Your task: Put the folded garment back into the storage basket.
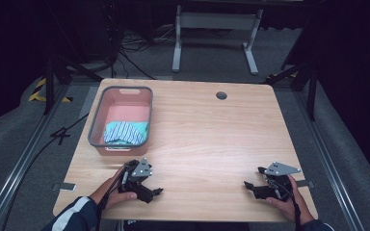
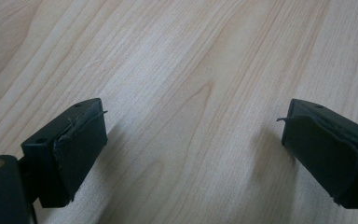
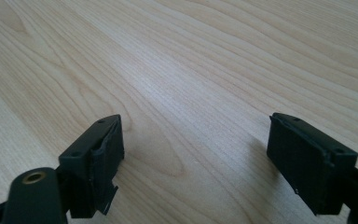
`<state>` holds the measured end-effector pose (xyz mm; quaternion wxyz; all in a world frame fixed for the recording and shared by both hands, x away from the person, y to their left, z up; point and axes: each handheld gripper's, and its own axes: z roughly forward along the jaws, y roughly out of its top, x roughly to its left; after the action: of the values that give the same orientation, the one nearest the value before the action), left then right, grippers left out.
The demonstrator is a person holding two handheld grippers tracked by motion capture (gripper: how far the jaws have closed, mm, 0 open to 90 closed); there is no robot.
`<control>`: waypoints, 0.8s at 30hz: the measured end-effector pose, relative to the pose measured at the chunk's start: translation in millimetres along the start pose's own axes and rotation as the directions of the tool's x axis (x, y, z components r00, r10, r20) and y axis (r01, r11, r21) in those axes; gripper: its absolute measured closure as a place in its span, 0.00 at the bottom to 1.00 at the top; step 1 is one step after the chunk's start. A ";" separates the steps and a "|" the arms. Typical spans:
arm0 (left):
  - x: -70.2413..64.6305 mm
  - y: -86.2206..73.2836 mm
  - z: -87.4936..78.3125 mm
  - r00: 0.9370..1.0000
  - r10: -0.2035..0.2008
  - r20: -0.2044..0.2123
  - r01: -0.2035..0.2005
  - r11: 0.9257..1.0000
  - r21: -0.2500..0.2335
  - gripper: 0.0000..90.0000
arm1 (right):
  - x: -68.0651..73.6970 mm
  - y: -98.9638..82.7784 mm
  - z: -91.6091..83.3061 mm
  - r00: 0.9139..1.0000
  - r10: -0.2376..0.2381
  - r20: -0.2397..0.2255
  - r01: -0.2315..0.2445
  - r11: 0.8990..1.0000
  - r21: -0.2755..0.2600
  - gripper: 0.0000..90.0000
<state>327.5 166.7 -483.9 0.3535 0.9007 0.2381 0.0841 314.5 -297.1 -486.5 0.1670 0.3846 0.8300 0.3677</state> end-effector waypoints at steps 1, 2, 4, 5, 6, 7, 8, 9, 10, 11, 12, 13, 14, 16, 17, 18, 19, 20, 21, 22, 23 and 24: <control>0.0 0.0 0.0 1.000 0.000 0.000 0.000 1.000 0.000 0.07 | 0.0 0.4 0.5 1.000 0.001 0.001 -0.001 1.000 0.001 0.20; -0.2 -0.1 -0.1 1.000 -0.002 -0.001 0.002 1.000 0.002 0.07 | -0.4 0.9 1.1 1.000 -0.001 -0.001 0.001 1.000 0.002 0.20; -0.2 -0.3 -0.4 1.000 -0.003 -0.002 0.003 1.000 0.001 0.07 | -0.3 1.3 1.5 1.000 0.002 -0.002 -0.002 1.000 0.002 0.20; -0.2 -0.3 -0.4 1.000 -0.003 -0.002 0.003 1.000 0.001 0.07 | -0.3 1.3 1.5 1.000 0.002 -0.002 -0.002 1.000 0.002 0.20; -0.2 -0.3 -0.4 1.000 -0.003 -0.002 0.003 1.000 0.001 0.07 | -0.3 1.3 1.5 1.000 0.002 -0.002 -0.002 1.000 0.002 0.20; -0.3 -0.3 -0.3 1.000 -0.005 -0.003 0.005 1.000 0.001 0.07 | -0.3 1.3 1.4 1.000 0.002 -0.002 -0.002 1.000 0.002 0.20; -0.3 -0.3 -0.3 1.000 -0.005 -0.004 0.005 1.000 0.001 0.07 | -0.3 1.3 1.5 1.000 0.002 -0.002 -0.002 1.000 0.002 0.20; -0.3 -0.3 -0.4 1.000 -0.004 -0.004 0.004 1.000 0.001 0.07 | -0.3 1.3 1.5 1.000 0.002 -0.002 -0.002 1.000 0.002 0.20; -0.3 -0.3 -0.4 1.000 -0.005 -0.003 0.005 1.000 0.002 0.07 | -0.3 1.2 1.5 1.000 0.002 -0.002 -0.002 1.000 0.002 0.20; -0.3 -0.3 -0.3 1.000 -0.005 -0.003 0.005 1.000 0.001 0.07 | -0.3 1.2 1.5 1.000 0.002 -0.002 -0.002 1.000 0.002 0.20; -0.3 -0.3 -0.3 1.000 -0.005 -0.004 0.005 1.000 0.001 0.07 | -0.3 1.2 1.4 1.000 0.002 -0.002 -0.002 1.000 0.002 0.20; -0.3 -0.3 -0.3 1.000 -0.005 -0.004 0.005 1.000 0.001 0.07 | -0.3 1.2 1.4 1.000 0.002 -0.002 -0.002 1.000 0.002 0.20; -0.3 -0.3 -0.3 1.000 -0.005 -0.004 0.005 1.000 0.001 0.07 | -0.3 1.2 1.4 1.000 0.002 -0.002 -0.002 1.000 0.002 0.20; -0.2 -0.3 -0.2 1.000 -0.004 -0.004 0.004 1.000 0.000 0.07 | -0.3 1.2 1.5 1.000 0.002 -0.002 -0.002 1.000 0.002 0.20; -0.4 -0.3 -0.3 1.000 -0.005 -0.003 0.005 1.000 0.001 0.07 | -0.3 1.2 1.5 1.000 0.002 -0.002 -0.002 1.000 0.002 0.20; -0.3 -0.3 -0.4 1.000 -0.005 -0.004 0.005 1.000 0.002 0.07 | -0.3 1.2 1.4 1.000 0.002 -0.002 -0.002 1.000 0.002 0.20; -0.2 -0.3 -0.2 1.000 -0.003 -0.004 0.003 1.000 -0.001 0.07 | -0.2 1.2 1.5 1.000 0.002 -0.001 -0.002 1.000 0.002 0.20; -0.2 -0.3 -0.2 1.000 -0.004 -0.004 0.004 1.000 0.000 0.07 | -0.2 1.2 1.4 1.000 0.002 -0.001 -0.002 1.000 0.002 0.20; -0.2 -0.3 -0.2 1.000 -0.004 -0.004 0.004 1.000 0.000 0.07 | -0.2 1.1 1.4 1.000 0.003 0.000 -0.003 1.000 0.002 0.20; -0.2 -0.3 -0.2 1.000 -0.003 -0.004 0.003 1.000 0.000 0.07 | -0.1 1.1 1.3 1.000 0.003 0.000 -0.003 1.000 0.002 0.20; -0.2 -0.3 -0.2 1.000 -0.003 -0.004 0.003 1.000 0.000 0.07 | -0.2 1.1 1.3 1.000 0.003 0.000 -0.003 1.000 0.002 0.20; -0.3 -0.3 -0.4 1.000 -0.005 -0.003 0.005 1.000 0.002 0.07 | -0.2 1.1 1.3 1.000 0.003 0.000 -0.003 1.000 0.002 0.20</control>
<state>327.0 167.0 -483.8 0.3525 0.9003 0.2408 0.0845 315.9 -296.1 -486.6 0.1659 0.3860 0.8298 0.3673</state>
